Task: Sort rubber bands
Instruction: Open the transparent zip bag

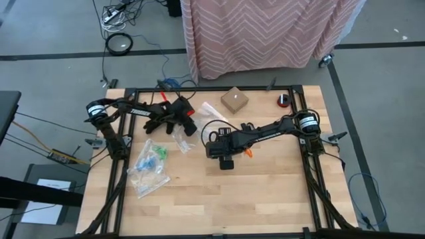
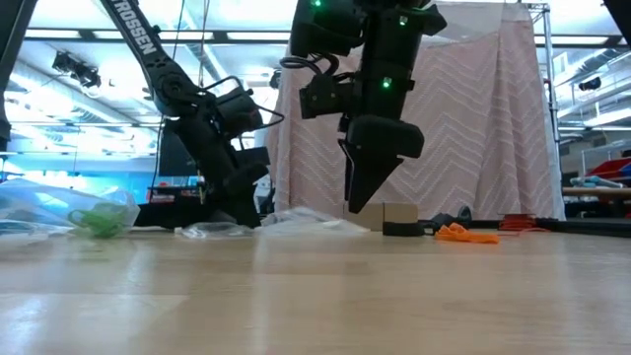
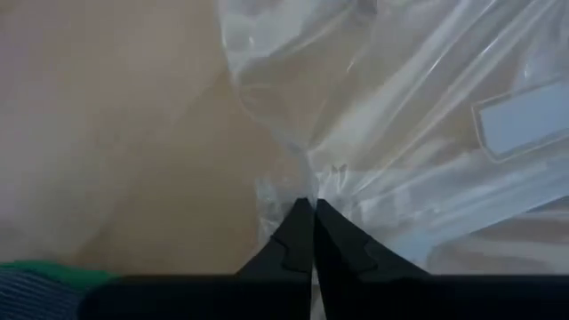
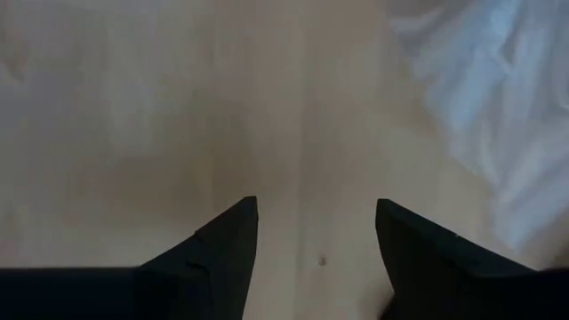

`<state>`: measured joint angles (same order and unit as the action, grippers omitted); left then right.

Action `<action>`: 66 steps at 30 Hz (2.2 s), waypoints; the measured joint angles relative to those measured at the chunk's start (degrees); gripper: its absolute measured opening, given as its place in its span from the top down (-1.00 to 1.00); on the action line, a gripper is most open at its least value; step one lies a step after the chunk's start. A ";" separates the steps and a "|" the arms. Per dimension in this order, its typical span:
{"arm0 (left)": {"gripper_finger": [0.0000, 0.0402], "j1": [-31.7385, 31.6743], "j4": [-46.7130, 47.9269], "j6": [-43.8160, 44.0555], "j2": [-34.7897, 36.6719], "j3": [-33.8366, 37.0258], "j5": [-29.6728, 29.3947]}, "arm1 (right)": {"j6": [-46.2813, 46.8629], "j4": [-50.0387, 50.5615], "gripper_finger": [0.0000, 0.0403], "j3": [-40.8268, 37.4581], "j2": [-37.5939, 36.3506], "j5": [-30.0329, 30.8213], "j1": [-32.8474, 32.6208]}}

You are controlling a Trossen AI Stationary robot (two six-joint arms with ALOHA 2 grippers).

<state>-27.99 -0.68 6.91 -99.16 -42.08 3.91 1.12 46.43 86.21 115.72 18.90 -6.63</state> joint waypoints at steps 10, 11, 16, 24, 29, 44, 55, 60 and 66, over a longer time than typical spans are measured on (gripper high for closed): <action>0.98 0.47 10.20 3.93 11.65 0.43 6.54 | -5.46 -0.42 -0.07 0.00 -0.86 12.10 -1.54; 0.99 0.42 11.11 4.01 12.88 0.41 6.52 | -6.59 -1.81 -0.07 0.00 -1.22 12.05 -1.80; 0.99 0.45 13.42 5.70 18.13 0.42 6.81 | -14.55 -12.60 -0.07 0.07 -2.63 11.38 -4.06; 0.99 0.31 14.28 9.89 22.72 0.30 10.76 | -18.83 -23.13 -0.06 0.07 -3.49 14.80 -6.31; 0.99 0.31 14.17 12.94 23.52 0.28 13.99 | -18.76 -24.83 -0.08 -0.81 -3.43 18.45 -6.14; 0.99 -0.13 10.87 21.92 23.48 0.26 24.39 | -14.40 -19.35 -0.08 -0.83 -3.39 21.85 -5.14; 0.98 -0.15 10.81 21.91 23.50 0.21 26.96 | -11.29 -17.00 0.11 -0.83 -3.37 21.62 -2.99; 0.98 -0.18 10.84 21.69 23.51 0.19 26.84 | -14.55 -17.48 0.30 -0.83 -3.37 19.39 -2.99; 0.99 -2.94 10.85 21.87 23.52 0.19 30.34 | -16.93 -20.16 0.26 -0.83 -3.34 18.11 -2.97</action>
<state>-30.94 10.16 28.78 -75.64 -41.89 34.25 -15.82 26.28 85.38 112.38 37.01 -9.60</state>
